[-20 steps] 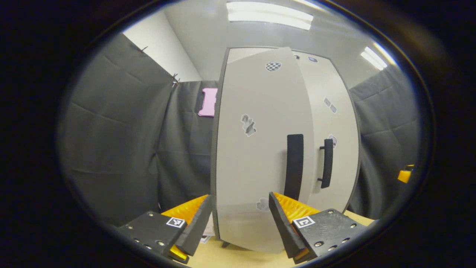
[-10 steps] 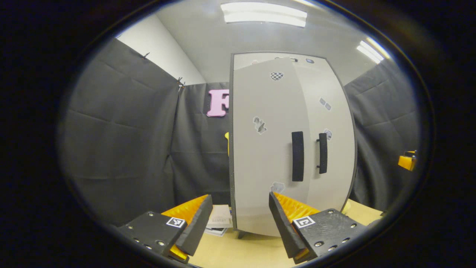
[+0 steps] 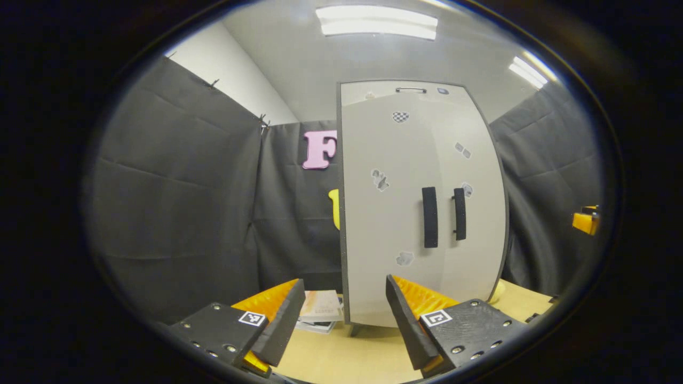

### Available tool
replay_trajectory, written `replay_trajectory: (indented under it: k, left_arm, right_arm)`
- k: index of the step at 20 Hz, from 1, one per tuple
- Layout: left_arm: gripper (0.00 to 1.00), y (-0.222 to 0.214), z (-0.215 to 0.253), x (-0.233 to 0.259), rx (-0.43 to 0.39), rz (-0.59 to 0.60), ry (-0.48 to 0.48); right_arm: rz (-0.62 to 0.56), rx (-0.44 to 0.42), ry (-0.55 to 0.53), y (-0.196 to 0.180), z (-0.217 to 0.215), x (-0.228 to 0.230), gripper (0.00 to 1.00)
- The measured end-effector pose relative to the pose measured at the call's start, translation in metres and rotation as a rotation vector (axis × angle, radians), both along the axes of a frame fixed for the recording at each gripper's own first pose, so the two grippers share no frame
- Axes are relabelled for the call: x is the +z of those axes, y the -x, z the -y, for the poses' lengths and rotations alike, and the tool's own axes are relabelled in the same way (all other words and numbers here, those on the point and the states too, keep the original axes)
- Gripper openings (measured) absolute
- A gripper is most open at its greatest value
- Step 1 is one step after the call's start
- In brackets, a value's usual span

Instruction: Grab one shoe with the right hand and put it into the shoe cabinet, grab the other shoe with the left hand and put it into the shoe cabinet; then close the right door with the right hand and the left door with the left hand.

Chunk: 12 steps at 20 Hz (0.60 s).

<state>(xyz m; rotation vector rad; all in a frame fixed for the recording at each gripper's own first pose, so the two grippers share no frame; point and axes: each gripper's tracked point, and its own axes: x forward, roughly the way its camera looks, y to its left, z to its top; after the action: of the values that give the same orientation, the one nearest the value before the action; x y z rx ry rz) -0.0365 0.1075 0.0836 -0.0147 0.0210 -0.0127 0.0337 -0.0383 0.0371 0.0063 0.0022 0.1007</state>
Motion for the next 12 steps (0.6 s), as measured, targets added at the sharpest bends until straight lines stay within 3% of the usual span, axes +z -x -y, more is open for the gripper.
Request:
replay_trajectory:
  k: [5,6,12]
  left_arm:
    - [0.89,0.020,-0.014,-0.002,0.023,-0.002,-0.005]
    - [0.92,0.021,-0.016,-0.001,0.027,-0.001,-0.005]
    - [0.92,0.032,-0.022,0.000,0.048,-0.003,-0.014]
  right_arm:
    - [0.007,0.008,0.002,0.005,-0.004,0.001,0.98]
    - [0.008,0.009,0.003,0.006,-0.004,0.001,0.98]
    - [0.014,0.020,-0.001,0.008,-0.003,0.003,0.98]
